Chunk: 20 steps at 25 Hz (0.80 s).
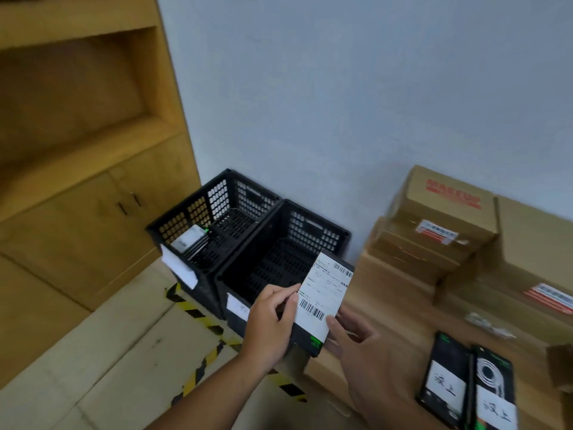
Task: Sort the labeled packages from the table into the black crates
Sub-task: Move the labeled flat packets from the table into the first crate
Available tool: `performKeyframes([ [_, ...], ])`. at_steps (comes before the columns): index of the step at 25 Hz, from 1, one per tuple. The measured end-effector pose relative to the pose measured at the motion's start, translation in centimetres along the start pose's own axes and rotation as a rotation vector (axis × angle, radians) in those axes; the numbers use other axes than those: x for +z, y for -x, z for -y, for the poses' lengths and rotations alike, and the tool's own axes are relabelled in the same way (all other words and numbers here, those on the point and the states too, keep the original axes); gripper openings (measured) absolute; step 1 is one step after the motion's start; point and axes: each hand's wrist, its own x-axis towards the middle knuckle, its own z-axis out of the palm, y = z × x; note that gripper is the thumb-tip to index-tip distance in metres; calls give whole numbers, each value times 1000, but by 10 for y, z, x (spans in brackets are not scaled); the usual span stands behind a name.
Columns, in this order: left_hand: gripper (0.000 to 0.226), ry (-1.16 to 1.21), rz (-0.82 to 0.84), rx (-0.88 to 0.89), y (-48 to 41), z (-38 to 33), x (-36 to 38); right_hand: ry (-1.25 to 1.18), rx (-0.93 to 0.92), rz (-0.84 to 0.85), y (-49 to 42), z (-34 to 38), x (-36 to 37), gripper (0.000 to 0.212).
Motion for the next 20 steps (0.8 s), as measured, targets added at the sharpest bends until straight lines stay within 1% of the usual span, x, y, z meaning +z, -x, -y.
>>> performKeyframes([
  [4,29,-1,-64,-18,-7,16,-48,14,17,55,1,0,51,25],
  [10,27,-4,-140,-67,-20,37,-95,84,1,158,-11,8,103,25],
  [15,27,-59,-165,-112,-43,51,-121,119,25,228,-44,6,146,27],
  [20,23,-128,-217,-142,-88,52,-147,115,42,283,-91,9,191,28],
])
